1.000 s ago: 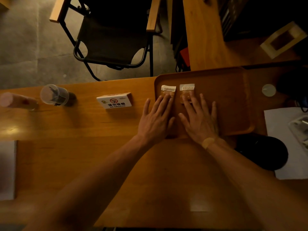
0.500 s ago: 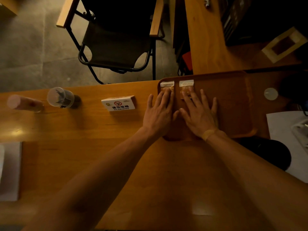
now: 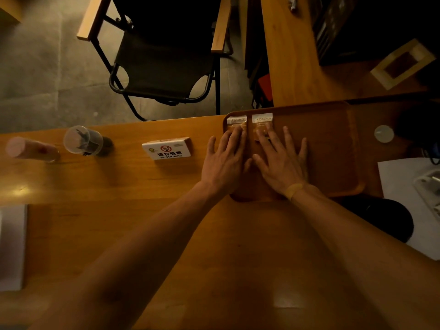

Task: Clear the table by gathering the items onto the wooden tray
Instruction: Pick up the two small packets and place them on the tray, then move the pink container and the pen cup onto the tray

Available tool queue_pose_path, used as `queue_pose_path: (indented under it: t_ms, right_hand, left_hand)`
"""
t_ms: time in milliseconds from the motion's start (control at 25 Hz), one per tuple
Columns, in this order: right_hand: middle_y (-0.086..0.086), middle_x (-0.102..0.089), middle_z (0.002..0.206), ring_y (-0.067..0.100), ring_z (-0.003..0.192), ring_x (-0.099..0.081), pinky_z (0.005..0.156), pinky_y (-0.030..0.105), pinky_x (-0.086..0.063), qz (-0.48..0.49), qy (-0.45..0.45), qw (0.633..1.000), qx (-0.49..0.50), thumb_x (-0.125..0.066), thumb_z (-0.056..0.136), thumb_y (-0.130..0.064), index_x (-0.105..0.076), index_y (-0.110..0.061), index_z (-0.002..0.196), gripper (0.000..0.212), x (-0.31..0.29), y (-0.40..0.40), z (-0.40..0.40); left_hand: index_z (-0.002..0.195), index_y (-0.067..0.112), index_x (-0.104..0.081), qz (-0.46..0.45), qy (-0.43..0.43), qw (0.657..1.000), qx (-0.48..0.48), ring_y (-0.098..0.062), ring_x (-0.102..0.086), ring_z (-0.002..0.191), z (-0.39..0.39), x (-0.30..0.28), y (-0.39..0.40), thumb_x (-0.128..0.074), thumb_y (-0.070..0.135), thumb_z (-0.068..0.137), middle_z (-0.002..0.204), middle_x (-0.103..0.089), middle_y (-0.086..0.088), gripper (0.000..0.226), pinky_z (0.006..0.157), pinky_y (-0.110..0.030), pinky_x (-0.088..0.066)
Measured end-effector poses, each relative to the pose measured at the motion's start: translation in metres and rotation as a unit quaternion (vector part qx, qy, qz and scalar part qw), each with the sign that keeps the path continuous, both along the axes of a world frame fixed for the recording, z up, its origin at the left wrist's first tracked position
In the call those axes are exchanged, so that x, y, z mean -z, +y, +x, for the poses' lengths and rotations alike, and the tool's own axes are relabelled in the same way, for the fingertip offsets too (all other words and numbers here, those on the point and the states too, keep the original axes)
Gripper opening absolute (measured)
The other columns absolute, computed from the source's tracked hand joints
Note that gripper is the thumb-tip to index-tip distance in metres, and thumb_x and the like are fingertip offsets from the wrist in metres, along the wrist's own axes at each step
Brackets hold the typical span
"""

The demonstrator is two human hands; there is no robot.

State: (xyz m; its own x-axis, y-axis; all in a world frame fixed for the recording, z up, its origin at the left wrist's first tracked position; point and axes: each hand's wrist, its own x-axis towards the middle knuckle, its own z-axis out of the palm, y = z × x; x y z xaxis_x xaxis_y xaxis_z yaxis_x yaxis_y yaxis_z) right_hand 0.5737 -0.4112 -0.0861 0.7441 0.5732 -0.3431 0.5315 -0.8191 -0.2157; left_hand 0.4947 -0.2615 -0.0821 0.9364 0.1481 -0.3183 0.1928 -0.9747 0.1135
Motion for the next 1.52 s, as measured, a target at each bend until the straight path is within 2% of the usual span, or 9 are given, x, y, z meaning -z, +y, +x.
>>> queue_pose_path:
  t_ms: [360, 480, 640, 840, 1000, 1160, 1280, 1400, 1520]
  right_hand:
    - [-0.013, 0.006, 0.164, 0.025, 0.15, 0.012, 0.115, 0.063, 0.004, 0.044, 0.003, 0.999, -0.011, -0.025, 0.098, -0.056, 0.003, -0.039, 0.153, 0.064, -0.003, -0.002, 0.004]
    - [-0.009, -0.004, 0.164, 0.025, 0.151, 0.004, 0.118, 0.058, -0.003, 0.077, -0.002, 0.997, 0.003, -0.031, 0.099, -0.05, -0.009, -0.034, 0.154, 0.062, -0.011, -0.006, 0.002]
    - [-0.001, -0.025, 0.161, 0.024, 0.15, -0.012, 0.119, 0.05, -0.012, 0.05, 0.021, 0.998, 0.041, -0.036, 0.1, -0.041, -0.034, -0.027, 0.148, 0.05, -0.032, -0.017, -0.023]
    - [-0.001, -0.041, 0.15, 0.021, 0.144, -0.025, 0.116, 0.042, -0.021, -0.047, 0.089, 0.995, 0.008, -0.035, 0.1, -0.04, -0.047, -0.026, 0.138, 0.042, -0.063, -0.03, -0.052]
    - [0.0, -0.05, 0.14, 0.021, 0.132, -0.04, 0.107, 0.041, -0.033, -0.107, 0.119, 0.985, -0.061, -0.038, 0.099, -0.04, -0.051, -0.026, 0.133, 0.039, -0.092, -0.022, -0.065]
    - [0.004, -0.054, 0.136, 0.023, 0.124, -0.049, 0.103, 0.045, -0.041, -0.179, 0.19, 0.956, -0.133, -0.041, 0.098, -0.04, -0.05, -0.024, 0.134, 0.04, -0.12, -0.006, -0.077]
    - [0.005, -0.055, 0.136, 0.023, 0.123, -0.052, 0.103, 0.044, -0.043, -0.207, 0.201, 0.942, -0.171, -0.042, 0.097, -0.038, -0.051, -0.024, 0.134, 0.041, -0.134, 0.008, -0.089]
    - [0.005, -0.057, 0.132, 0.023, 0.118, -0.055, 0.1, 0.043, -0.046, -0.222, 0.214, 0.934, -0.181, -0.042, 0.097, -0.039, -0.054, -0.022, 0.131, 0.04, -0.142, 0.025, -0.106]
    - [0.004, -0.058, 0.13, 0.022, 0.115, -0.056, 0.099, 0.04, -0.048, -0.215, 0.217, 0.936, -0.175, -0.044, 0.097, -0.04, -0.056, -0.023, 0.129, 0.039, -0.147, 0.046, -0.121]
  left_hand:
    - [0.154, 0.019, 0.005, -0.01, -0.018, 1.0, -0.009, -0.024, 0.002, 0.149, -0.001, -0.004, 0.002, -0.021, 0.053, 0.1, 0.163, 0.002, -0.007, 0.069, 0.12, -0.051, -0.003]
    - [0.153, 0.02, 0.004, -0.035, -0.025, 0.998, -0.038, -0.024, 0.002, 0.149, -0.012, -0.012, 0.001, -0.022, 0.052, 0.1, 0.163, 0.001, -0.006, 0.067, 0.12, -0.049, -0.003]
    - [0.152, 0.023, -0.013, -0.072, -0.017, 0.99, -0.124, -0.023, -0.017, 0.146, -0.047, -0.034, -0.009, -0.025, 0.05, 0.1, 0.161, -0.016, -0.006, 0.06, 0.119, -0.046, -0.016]
    - [0.144, 0.024, -0.031, -0.081, 0.078, 0.973, -0.201, -0.025, -0.031, 0.14, -0.09, -0.068, -0.016, -0.021, 0.052, 0.099, 0.153, -0.033, -0.006, 0.054, 0.114, -0.047, -0.025]
    - [0.135, 0.021, -0.045, -0.088, 0.187, 0.958, -0.2, -0.027, -0.043, 0.129, -0.109, -0.097, -0.007, -0.026, 0.05, 0.099, 0.143, -0.044, -0.009, 0.05, 0.108, -0.05, -0.034]
    - [0.144, 0.025, -0.038, -0.173, 0.273, 0.927, -0.189, -0.026, -0.048, 0.126, -0.128, -0.124, 0.011, -0.04, 0.047, 0.098, 0.147, -0.042, -0.007, 0.051, 0.1, -0.041, -0.045]
    - [0.146, 0.027, -0.035, -0.208, 0.333, 0.903, -0.172, -0.024, -0.05, 0.124, -0.148, -0.135, 0.024, -0.047, 0.045, 0.097, 0.15, -0.04, -0.005, 0.054, 0.099, -0.036, -0.046]
    - [0.145, 0.024, -0.038, -0.226, 0.354, 0.889, -0.182, -0.025, -0.049, 0.126, -0.168, -0.141, 0.043, -0.05, 0.041, 0.097, 0.149, -0.04, -0.006, 0.053, 0.101, -0.037, -0.043]
    - [0.144, 0.02, -0.04, -0.223, 0.353, 0.891, -0.178, -0.026, -0.048, 0.128, -0.189, -0.144, 0.074, -0.05, 0.042, 0.097, 0.149, -0.041, -0.007, 0.053, 0.104, -0.04, -0.042]
